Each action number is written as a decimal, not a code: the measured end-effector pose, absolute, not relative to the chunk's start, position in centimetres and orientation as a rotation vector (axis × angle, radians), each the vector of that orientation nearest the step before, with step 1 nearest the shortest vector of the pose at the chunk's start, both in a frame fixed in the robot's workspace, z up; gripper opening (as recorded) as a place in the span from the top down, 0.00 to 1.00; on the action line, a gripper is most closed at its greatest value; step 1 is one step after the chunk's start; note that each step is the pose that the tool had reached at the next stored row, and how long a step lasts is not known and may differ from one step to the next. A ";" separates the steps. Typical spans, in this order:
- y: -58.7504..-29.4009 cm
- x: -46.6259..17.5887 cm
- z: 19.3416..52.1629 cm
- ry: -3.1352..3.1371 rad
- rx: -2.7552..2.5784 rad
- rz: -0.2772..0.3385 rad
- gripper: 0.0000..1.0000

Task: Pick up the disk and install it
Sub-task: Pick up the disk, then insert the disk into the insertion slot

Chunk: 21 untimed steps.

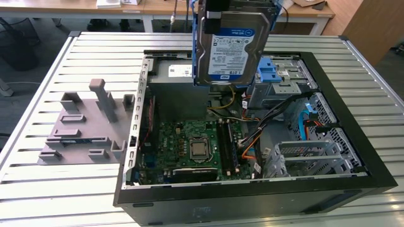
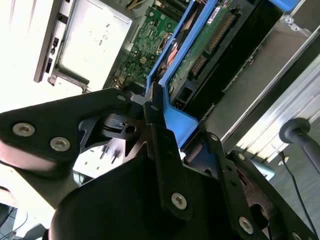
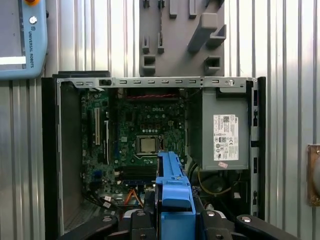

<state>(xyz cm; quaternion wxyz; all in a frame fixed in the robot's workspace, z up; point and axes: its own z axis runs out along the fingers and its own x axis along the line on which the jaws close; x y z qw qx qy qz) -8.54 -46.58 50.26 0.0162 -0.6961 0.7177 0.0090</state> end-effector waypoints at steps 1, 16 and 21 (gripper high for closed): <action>-46.6 -8.3 50.3 2.232 -2.165 0.028 0.64; -46.8 -8.0 50.3 2.232 -2.165 0.028 0.64; -47.2 -8.0 50.2 2.232 -2.165 0.028 0.64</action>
